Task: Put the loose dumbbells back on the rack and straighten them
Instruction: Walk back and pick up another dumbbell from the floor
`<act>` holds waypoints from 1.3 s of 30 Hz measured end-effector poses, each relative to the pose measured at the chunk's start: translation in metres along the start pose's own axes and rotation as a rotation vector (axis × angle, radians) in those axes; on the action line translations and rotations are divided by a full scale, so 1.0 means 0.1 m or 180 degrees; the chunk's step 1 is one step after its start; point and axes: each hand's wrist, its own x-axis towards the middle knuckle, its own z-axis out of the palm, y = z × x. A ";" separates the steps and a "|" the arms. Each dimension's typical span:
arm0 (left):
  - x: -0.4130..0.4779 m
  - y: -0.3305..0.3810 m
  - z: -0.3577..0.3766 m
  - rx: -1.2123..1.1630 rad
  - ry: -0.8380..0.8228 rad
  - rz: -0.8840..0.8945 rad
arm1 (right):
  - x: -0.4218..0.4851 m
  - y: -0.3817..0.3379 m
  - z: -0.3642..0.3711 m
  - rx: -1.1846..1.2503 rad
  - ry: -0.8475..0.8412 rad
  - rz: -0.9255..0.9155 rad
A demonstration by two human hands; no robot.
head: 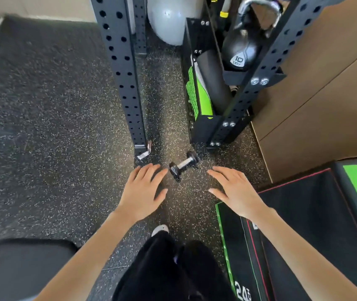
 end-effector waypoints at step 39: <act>3.34 -1.62 6.26 -0.0051 -0.0555 -0.0477 | 4.25 2.93 6.23 0.0952 -0.1200 -0.0531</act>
